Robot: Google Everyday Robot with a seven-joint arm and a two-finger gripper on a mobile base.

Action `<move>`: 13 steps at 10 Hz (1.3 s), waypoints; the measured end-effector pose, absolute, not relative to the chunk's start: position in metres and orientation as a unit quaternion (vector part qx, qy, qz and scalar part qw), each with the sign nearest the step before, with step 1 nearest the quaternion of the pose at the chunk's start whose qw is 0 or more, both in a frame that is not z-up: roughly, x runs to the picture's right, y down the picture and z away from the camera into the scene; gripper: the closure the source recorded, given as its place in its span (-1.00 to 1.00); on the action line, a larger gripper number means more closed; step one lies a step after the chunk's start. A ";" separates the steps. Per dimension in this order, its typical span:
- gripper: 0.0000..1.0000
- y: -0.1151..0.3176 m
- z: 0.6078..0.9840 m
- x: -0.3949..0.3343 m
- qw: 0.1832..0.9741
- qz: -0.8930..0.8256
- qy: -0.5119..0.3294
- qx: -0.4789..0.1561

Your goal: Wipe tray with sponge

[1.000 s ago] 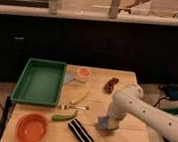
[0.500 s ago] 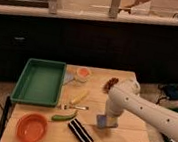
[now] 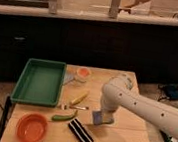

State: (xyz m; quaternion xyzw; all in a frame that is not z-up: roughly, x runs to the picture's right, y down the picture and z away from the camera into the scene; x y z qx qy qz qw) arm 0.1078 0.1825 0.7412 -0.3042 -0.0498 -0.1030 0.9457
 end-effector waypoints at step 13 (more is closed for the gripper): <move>0.99 0.128 0.742 -0.010 0.945 -0.159 -0.050 -0.282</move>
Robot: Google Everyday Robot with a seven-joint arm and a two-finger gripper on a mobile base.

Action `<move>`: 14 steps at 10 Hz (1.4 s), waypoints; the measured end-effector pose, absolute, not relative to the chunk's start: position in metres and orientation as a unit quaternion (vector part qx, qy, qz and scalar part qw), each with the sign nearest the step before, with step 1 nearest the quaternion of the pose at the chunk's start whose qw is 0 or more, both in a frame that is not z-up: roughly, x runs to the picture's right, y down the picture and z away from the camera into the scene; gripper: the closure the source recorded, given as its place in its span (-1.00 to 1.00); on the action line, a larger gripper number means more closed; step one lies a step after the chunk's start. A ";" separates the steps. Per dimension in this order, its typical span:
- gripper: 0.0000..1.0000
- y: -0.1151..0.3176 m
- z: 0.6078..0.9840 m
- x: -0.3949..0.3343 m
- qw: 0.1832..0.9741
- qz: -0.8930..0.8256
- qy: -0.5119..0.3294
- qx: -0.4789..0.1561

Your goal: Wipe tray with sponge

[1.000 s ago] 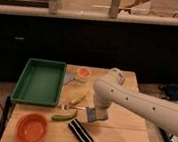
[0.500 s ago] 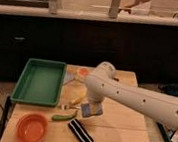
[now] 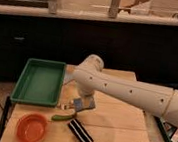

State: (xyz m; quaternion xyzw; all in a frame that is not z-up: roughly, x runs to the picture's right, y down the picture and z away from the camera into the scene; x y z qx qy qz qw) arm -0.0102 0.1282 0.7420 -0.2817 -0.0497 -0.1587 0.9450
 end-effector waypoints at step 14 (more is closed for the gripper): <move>0.99 0.099 0.757 -0.055 0.943 -0.205 -0.065 -0.252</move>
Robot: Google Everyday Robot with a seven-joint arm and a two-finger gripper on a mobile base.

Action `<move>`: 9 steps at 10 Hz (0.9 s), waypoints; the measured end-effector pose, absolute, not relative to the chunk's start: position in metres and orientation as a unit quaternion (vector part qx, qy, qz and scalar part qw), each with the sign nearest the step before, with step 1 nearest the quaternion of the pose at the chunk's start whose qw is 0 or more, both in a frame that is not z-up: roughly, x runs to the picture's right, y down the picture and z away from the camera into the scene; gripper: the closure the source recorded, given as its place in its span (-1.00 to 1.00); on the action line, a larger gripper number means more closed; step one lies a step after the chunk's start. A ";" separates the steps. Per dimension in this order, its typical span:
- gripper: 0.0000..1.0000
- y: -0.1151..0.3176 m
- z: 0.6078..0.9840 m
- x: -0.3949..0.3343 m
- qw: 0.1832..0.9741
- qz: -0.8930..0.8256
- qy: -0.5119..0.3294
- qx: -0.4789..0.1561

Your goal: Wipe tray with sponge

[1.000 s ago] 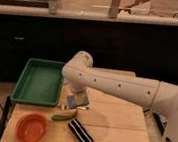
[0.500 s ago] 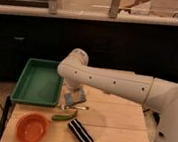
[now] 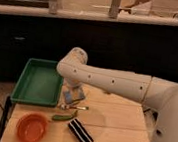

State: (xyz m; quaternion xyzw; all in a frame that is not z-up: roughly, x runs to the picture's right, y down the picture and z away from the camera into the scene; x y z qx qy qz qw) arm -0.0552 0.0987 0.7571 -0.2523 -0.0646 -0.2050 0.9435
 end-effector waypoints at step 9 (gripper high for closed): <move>0.99 0.075 0.775 -0.077 0.942 -0.232 -0.082 -0.229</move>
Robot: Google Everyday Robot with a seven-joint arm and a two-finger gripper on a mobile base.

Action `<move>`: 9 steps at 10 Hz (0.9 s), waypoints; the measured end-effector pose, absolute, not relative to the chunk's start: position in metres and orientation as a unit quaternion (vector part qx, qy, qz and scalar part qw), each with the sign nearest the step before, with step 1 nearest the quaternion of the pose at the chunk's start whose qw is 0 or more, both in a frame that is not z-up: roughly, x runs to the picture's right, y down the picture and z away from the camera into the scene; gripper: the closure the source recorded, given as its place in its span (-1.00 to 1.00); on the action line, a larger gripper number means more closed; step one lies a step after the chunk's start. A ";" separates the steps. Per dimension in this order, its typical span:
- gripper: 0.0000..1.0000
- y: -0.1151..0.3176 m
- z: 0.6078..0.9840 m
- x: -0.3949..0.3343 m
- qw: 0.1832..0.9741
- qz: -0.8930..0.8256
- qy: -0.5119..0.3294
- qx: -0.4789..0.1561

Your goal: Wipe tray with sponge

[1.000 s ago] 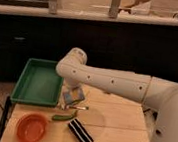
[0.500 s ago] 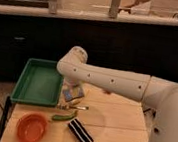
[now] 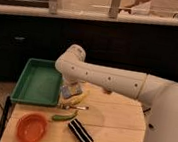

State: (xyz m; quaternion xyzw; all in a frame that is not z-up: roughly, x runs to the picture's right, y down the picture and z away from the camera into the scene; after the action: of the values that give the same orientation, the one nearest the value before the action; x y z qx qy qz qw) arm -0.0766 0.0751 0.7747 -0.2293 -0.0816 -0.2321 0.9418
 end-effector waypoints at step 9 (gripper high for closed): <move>0.99 0.050 0.794 -0.108 0.934 -0.264 -0.114 -0.211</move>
State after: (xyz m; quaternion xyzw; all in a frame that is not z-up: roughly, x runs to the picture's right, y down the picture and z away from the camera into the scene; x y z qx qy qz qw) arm -0.1084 0.0504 0.7943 -0.2110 -0.1142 -0.2638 0.9343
